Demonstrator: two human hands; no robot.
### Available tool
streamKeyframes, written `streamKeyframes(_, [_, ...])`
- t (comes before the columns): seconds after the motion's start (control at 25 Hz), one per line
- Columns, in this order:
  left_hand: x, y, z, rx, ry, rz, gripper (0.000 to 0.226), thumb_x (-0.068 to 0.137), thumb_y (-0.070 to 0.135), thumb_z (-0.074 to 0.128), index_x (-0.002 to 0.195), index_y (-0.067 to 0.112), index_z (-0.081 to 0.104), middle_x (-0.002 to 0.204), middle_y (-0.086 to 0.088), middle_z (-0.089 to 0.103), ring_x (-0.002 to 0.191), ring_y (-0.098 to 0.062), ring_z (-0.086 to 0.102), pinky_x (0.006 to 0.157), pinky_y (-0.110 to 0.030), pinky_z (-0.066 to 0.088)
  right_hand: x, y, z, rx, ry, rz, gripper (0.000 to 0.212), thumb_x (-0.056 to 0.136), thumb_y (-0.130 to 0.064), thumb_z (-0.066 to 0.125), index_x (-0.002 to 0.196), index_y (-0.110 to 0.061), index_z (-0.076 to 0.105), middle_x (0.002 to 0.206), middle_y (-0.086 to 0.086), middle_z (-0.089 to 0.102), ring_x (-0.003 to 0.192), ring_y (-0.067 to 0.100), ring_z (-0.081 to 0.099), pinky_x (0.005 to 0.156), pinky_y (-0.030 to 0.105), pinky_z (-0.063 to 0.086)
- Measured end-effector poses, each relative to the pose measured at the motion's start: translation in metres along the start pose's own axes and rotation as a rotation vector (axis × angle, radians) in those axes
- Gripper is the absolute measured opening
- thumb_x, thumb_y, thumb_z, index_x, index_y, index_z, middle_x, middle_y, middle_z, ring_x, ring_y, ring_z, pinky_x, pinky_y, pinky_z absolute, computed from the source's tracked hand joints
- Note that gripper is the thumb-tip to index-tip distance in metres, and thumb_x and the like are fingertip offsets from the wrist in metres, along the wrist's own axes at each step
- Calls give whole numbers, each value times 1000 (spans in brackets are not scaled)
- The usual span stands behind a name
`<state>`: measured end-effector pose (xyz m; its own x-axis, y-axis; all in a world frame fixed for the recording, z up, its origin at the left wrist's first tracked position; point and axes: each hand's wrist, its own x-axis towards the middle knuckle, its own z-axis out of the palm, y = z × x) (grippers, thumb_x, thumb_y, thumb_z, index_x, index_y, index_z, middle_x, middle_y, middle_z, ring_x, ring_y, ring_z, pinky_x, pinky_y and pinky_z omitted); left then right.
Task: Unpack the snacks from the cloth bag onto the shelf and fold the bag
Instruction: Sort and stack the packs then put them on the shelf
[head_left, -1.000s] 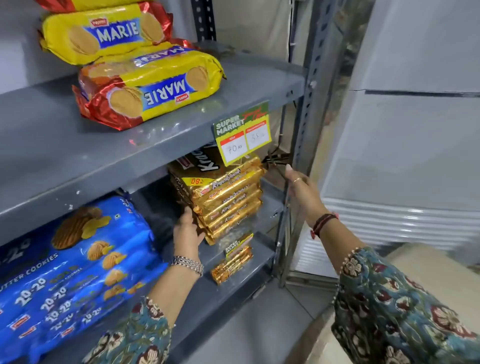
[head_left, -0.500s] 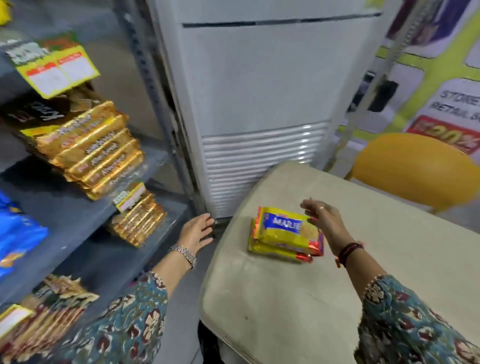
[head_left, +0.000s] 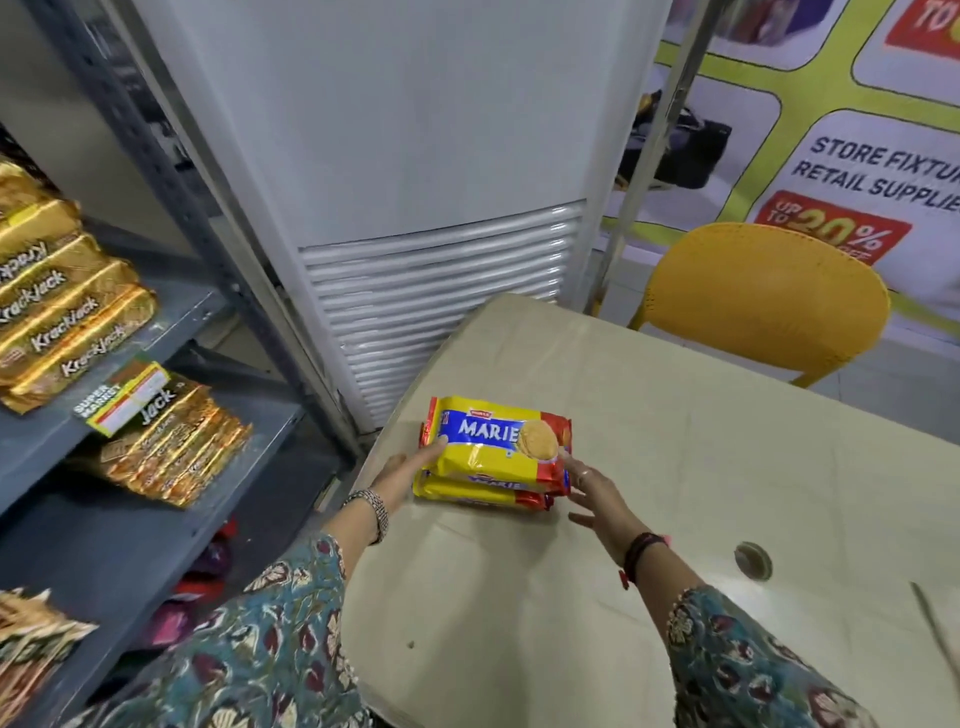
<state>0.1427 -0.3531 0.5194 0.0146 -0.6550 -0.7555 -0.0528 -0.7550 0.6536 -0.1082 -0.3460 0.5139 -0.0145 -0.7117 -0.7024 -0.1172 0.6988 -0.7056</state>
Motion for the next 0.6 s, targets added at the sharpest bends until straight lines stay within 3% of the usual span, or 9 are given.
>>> streamKeyframes(0.04, [1, 2, 1, -37, -38, -24, 100, 47, 74, 70, 126, 18, 51, 118, -2, 62, 100, -17, 60, 90, -30, 44, 8, 1, 7, 29, -11, 1, 77, 65, -68, 60, 128, -25, 52, 127, 1, 56, 114, 21, 51, 91, 40, 43])
streamKeyframes(0.12, [-3, 9, 7, -106, -68, -54, 62, 77, 53, 62, 122, 12, 52, 106, -3, 64, 80, -12, 63, 81, -26, 40, 18, 3, 19, 92, -17, -6, 56, 77, -61, 60, 124, -31, 53, 123, -1, 62, 107, 18, 57, 90, 42, 44])
streamKeyframes(0.2, [-2, 7, 12, -132, -82, -77, 39, 87, 40, 53, 116, 15, 52, 85, 3, 71, 62, -6, 67, 68, -21, 44, 21, 7, 27, 148, -18, 2, 46, 82, -57, 58, 122, -35, 51, 118, -4, 64, 103, 17, 60, 90, 46, 47])
streamKeyframes(0.28, [-1, 6, 9, -157, -106, -65, 59, 68, 52, 70, 112, 15, 55, 72, 9, 73, 64, -3, 69, 63, -21, 51, 19, 9, 31, 179, -8, 15, 49, 80, -58, 60, 122, -36, 52, 116, -4, 65, 105, 19, 60, 91, 53, 49])
streamKeyframes(0.36, [6, 0, -1, -183, -77, -52, 100, 33, 60, 82, 118, 14, 56, 89, 4, 73, 89, -12, 67, 86, -32, 51, 10, 6, 34, 178, 2, 5, 56, 73, -59, 67, 122, -35, 54, 115, -3, 66, 105, 20, 62, 88, 51, 52])
streamKeyframes(0.4, [4, -1, -6, -202, -72, -44, 107, 27, 59, 82, 120, 14, 55, 95, 1, 72, 96, -16, 64, 93, -37, 48, 5, 1, 36, 170, -5, -13, 62, 68, -60, 69, 122, -34, 55, 113, -3, 68, 104, 20, 63, 86, 48, 54])
streamKeyframes(0.44, [2, -2, -12, -237, -73, -42, 105, 26, 56, 81, 119, 14, 56, 94, 0, 72, 96, -17, 63, 90, -37, 50, -2, -4, 39, 153, -21, -38, 67, 62, -62, 70, 122, -34, 56, 112, -3, 69, 104, 20, 64, 84, 46, 55])
streamKeyframes(0.52, [-15, 2, -24, -273, -81, -25, 102, 19, 55, 82, 110, 15, 59, 82, 4, 75, 88, -15, 64, 70, -29, 52, -18, -20, 46, 101, -47, -101, 77, 54, -67, 69, 122, -34, 57, 111, -3, 70, 102, 20, 66, 85, 45, 56])
streamKeyframes(0.6, [-34, 9, -42, -288, -62, 0, 115, 5, 59, 84, 108, 15, 58, 90, 0, 73, 89, -15, 64, 62, -27, 52, -35, -43, 56, 45, -71, -168, 78, 53, -70, 67, 122, -35, 56, 111, -4, 70, 102, 18, 66, 88, 44, 55])
